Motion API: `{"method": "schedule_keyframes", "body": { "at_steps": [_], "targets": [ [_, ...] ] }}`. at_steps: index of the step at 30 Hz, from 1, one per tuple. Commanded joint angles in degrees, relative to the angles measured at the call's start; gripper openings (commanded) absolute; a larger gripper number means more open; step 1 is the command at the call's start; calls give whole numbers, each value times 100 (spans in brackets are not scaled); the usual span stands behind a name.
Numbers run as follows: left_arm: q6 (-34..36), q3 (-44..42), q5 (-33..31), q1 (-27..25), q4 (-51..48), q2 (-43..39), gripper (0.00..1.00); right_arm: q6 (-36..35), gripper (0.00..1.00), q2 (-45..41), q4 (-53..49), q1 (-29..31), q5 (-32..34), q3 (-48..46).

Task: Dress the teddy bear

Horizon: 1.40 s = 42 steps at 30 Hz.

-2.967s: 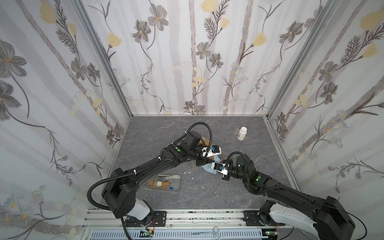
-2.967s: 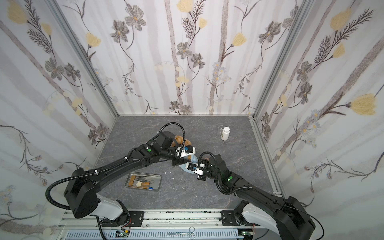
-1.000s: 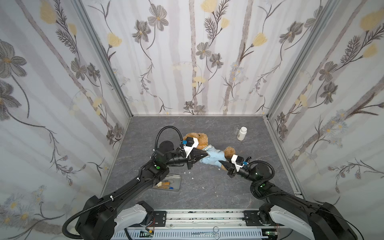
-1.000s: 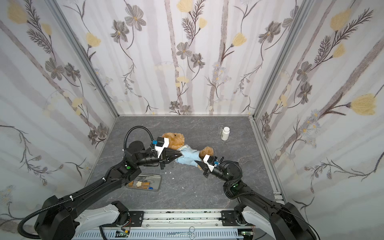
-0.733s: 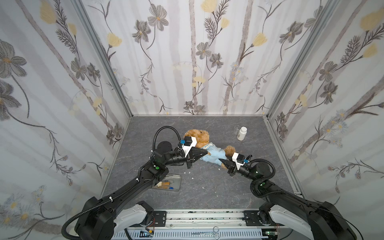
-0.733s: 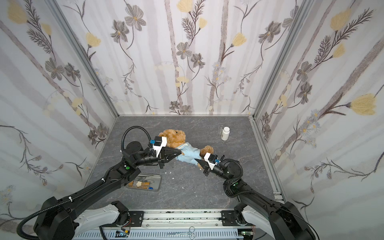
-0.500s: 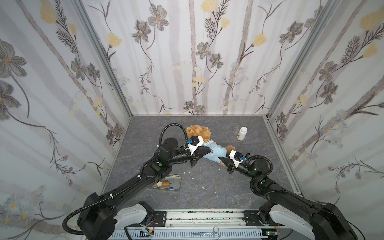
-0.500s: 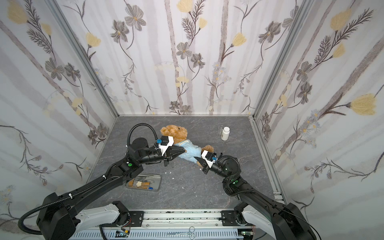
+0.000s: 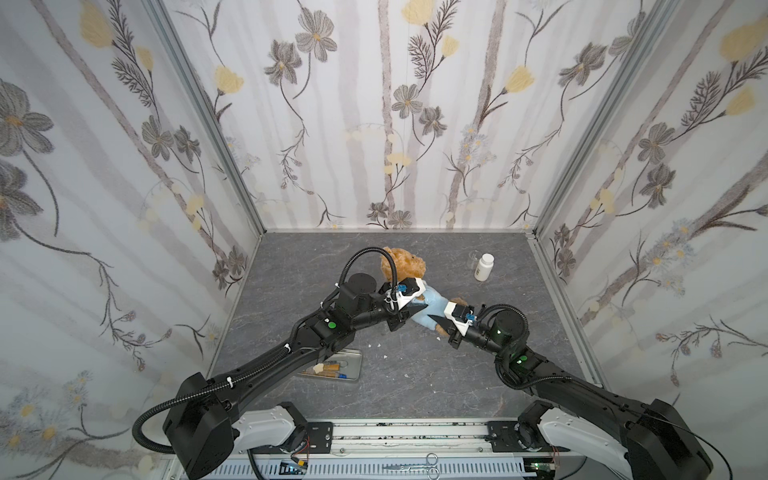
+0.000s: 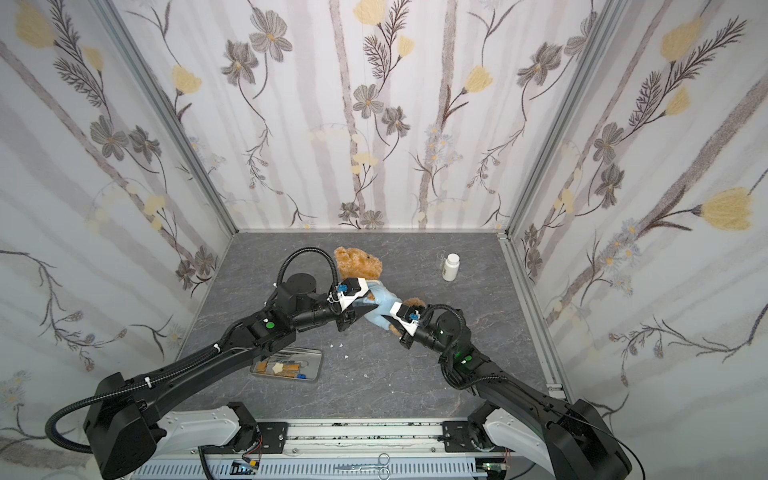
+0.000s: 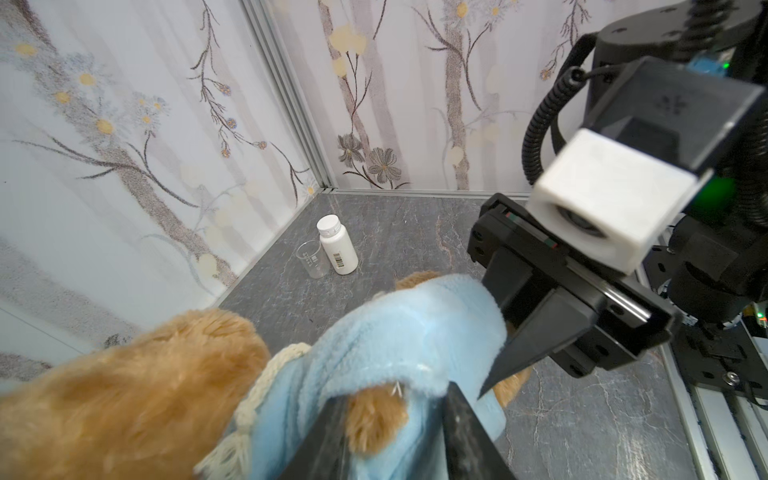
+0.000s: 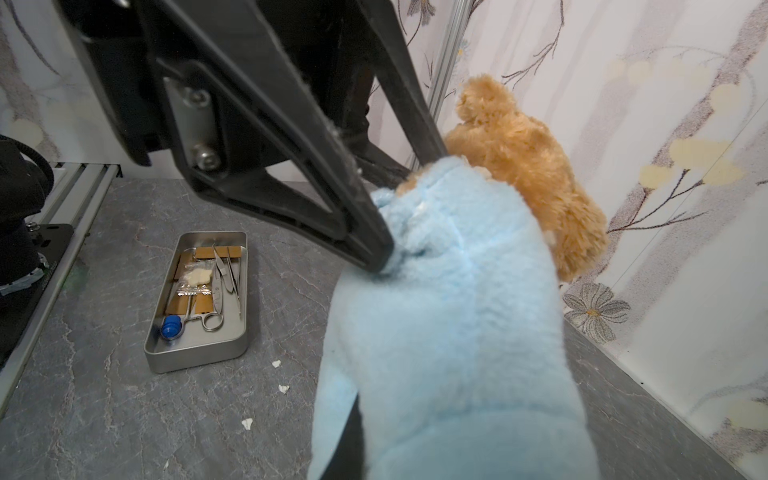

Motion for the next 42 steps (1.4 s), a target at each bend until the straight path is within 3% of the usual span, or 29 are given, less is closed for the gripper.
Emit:
{"method": "schedule_keyframes", "body": {
  "at_steps": [1,8,16,22,27,31,36,42],
  "targets": [
    [87,149,-193,13,-52,35,37,-703,0,13,-26,103,-141,86],
    [-206,364,841,204,-366,149,37,-1129,0,-99,-358,169,46,131],
    [-908,420,2059,776,-706,-38,53,-1196,0,-301,-240,144,402,-75],
    [-954,326,1754,823,-866,-525,58,-1276,0,-253,-360,148,447,-13],
    [-739,293,1532,774,-995,-760,30,-1287,0,-224,-404,147,457,30],
    [74,600,1120,484,-1670,-662,8,-1283,0,-180,-474,157,456,72],
    [979,910,415,109,-2401,-378,6,-1309,0,-154,-545,174,471,105],
    [1399,1156,-102,-49,-2709,-66,5,-1315,0,-119,-568,183,462,122]
  ]
}}
